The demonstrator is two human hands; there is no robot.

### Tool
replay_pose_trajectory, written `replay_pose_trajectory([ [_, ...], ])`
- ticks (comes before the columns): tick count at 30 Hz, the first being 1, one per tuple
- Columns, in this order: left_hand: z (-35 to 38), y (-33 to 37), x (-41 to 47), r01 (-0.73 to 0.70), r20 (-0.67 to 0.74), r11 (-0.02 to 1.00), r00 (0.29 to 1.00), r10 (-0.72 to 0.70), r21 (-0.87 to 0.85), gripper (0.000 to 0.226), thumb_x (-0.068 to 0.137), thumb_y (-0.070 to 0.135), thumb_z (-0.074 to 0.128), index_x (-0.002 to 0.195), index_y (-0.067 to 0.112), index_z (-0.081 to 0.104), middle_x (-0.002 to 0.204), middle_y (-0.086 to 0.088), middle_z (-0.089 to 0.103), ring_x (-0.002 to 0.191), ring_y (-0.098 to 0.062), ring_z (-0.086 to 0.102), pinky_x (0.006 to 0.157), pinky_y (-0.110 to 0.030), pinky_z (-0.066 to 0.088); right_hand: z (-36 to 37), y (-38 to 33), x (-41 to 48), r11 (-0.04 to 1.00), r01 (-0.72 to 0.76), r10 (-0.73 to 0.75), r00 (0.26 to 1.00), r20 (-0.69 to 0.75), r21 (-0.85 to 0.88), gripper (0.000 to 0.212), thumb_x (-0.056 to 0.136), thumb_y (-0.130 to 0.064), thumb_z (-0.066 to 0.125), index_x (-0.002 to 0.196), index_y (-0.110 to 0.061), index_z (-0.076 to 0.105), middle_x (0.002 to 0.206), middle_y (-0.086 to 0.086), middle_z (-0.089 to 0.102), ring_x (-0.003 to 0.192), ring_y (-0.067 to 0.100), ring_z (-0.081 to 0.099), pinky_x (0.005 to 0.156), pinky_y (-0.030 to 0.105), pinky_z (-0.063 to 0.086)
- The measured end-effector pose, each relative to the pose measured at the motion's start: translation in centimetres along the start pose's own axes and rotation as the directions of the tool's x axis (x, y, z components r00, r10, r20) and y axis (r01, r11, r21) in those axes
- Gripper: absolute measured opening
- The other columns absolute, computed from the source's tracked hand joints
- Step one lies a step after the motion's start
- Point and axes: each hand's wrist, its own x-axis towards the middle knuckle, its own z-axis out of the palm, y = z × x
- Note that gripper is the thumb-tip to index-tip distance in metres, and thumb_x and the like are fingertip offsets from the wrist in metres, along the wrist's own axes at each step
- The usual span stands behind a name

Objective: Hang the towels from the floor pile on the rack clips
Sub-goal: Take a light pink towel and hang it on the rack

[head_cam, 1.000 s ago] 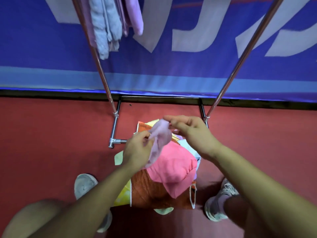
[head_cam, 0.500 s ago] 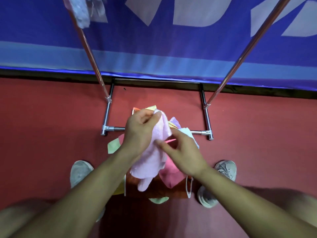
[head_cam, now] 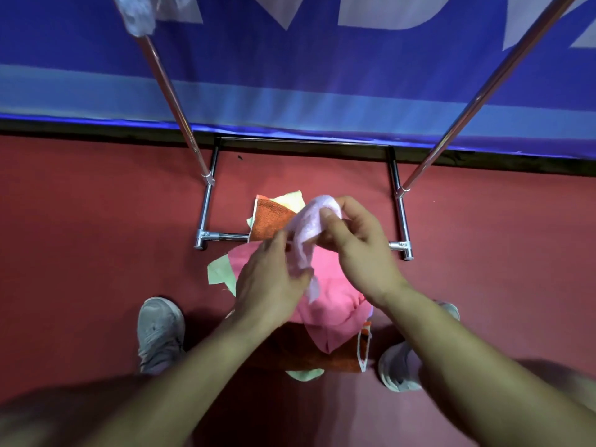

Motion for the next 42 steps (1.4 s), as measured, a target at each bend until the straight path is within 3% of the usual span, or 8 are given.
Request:
replay_pose_trajectory([
  [2, -0.4, -0.8, 0.7, 0.044, -0.079, 0.995, 0.996, -0.051, -0.085, 0.007, 0.090, 0.029, 0.067, 0.095, 0.033, 0.064, 0.075, 0.014, 0.063, 0.079, -0.016, 0.066, 0.059, -0.023, 0.038, -0.2, -0.6, 0.3, 1.000, 0.021, -0.021, 1.000, -0.005, 0.014, 0.018, 0.101, -0.021, 0.051, 0.090, -0.012, 0.062, 0.081, 0.015, 0.065, 0.077, 0.023, 0.060, 0.082, 0.056, 0.053],
  [8, -1.8, -1.2, 2.2, 0.015, -0.199, 0.994, 0.979, -0.037, -0.107, 0.018, 0.089, 0.024, 0.067, 0.072, 0.019, 0.062, 0.065, 0.002, 0.064, 0.070, -0.025, 0.063, 0.063, -0.038, 0.047, -1.4, 0.7, 0.5, 0.987, -0.106, 0.077, 0.971, -0.226, -0.117, 0.022, 0.095, -0.012, 0.063, 0.111, -0.025, 0.054, 0.092, 0.000, 0.070, 0.074, 0.008, 0.067, 0.070, 0.035, 0.050],
  [14, -2.5, 0.4, 2.4, 0.033, 0.009, 0.894, 0.999, -0.032, -0.446, 0.021, 0.090, 0.032, 0.066, 0.080, 0.014, 0.070, 0.070, -0.011, 0.067, 0.064, -0.022, 0.061, 0.063, -0.044, 0.051, 0.2, 2.4, -2.0, 0.871, 0.224, -0.128, 0.963, 0.239, -0.438, 0.073, 0.078, -0.024, 0.075, 0.144, -0.032, 0.043, 0.138, -0.015, 0.053, 0.132, 0.010, 0.047, 0.107, 0.024, 0.038],
  [20, -3.0, 1.5, 2.7, 0.202, 0.176, 0.600, 0.979, -0.102, -0.774, 0.023, 0.083, 0.030, 0.065, 0.105, 0.026, 0.063, 0.097, -0.006, 0.074, 0.093, -0.023, 0.071, 0.074, -0.035, 0.055, 0.1, 2.2, -1.4, 0.912, 0.069, -0.045, 0.997, 0.068, -0.405, 0.053, 0.083, -0.010, 0.072, 0.132, -0.028, 0.059, 0.093, -0.014, 0.068, 0.082, 0.005, 0.065, 0.073, 0.025, 0.053],
  [28, -2.5, -0.2, 2.3, 0.057, 0.227, 0.885, 0.972, 0.056, -0.461, 0.038, 0.068, 0.032, 0.061, 0.106, 0.039, 0.060, 0.094, 0.011, 0.075, 0.088, -0.016, 0.072, 0.083, -0.049, 0.057, -1.4, 1.1, -0.1, 0.998, -0.052, 0.048, 0.990, -0.134, -0.026, 0.014, 0.085, -0.037, 0.067, 0.092, -0.024, 0.066, 0.083, 0.039, 0.061, 0.073, 0.023, 0.055, 0.070, 0.065, 0.053],
  [34, -0.9, -0.2, 1.8, -0.050, 0.038, 0.919, 0.997, 0.070, -0.390, 0.013, 0.084, 0.035, 0.066, 0.086, 0.023, 0.071, 0.078, 0.005, 0.075, 0.079, -0.019, 0.073, 0.076, -0.052, 0.056, -1.8, -0.6, 0.0, 0.985, -0.093, 0.119, 0.976, -0.184, 0.145, 0.009, 0.103, -0.008, 0.054, 0.095, -0.013, 0.055, 0.070, 0.016, 0.066, 0.069, 0.023, 0.063, 0.071, 0.047, 0.061],
  [39, -1.8, 0.2, 2.3, -0.162, -0.143, 0.934, 0.982, 0.122, -0.319, 0.023, 0.090, 0.039, 0.056, 0.084, 0.018, 0.063, 0.066, -0.008, 0.063, 0.063, -0.022, 0.060, 0.061, -0.048, 0.048, -2.9, 1.0, -0.2, 0.969, -0.239, 0.228, 0.961, -0.156, -0.057, 0.007, 0.097, -0.016, 0.057, 0.103, -0.013, 0.055, 0.092, 0.012, 0.073, 0.077, 0.019, 0.072, 0.082, 0.049, 0.059],
  [42, -1.9, 0.5, 2.1, -0.241, -0.103, 0.944, 0.969, 0.222, -0.226, 0.024, 0.093, 0.037, 0.058, 0.083, 0.016, 0.062, 0.063, -0.007, 0.057, 0.062, -0.026, 0.056, 0.058, -0.046, 0.047, -3.3, 1.7, -0.8, 0.917, -0.114, 0.100, 0.993, -0.058, -0.381, 0.043, 0.082, -0.036, 0.068, 0.119, -0.033, 0.049, 0.117, -0.009, 0.065, 0.106, 0.011, 0.066, 0.091, 0.041, 0.055],
])
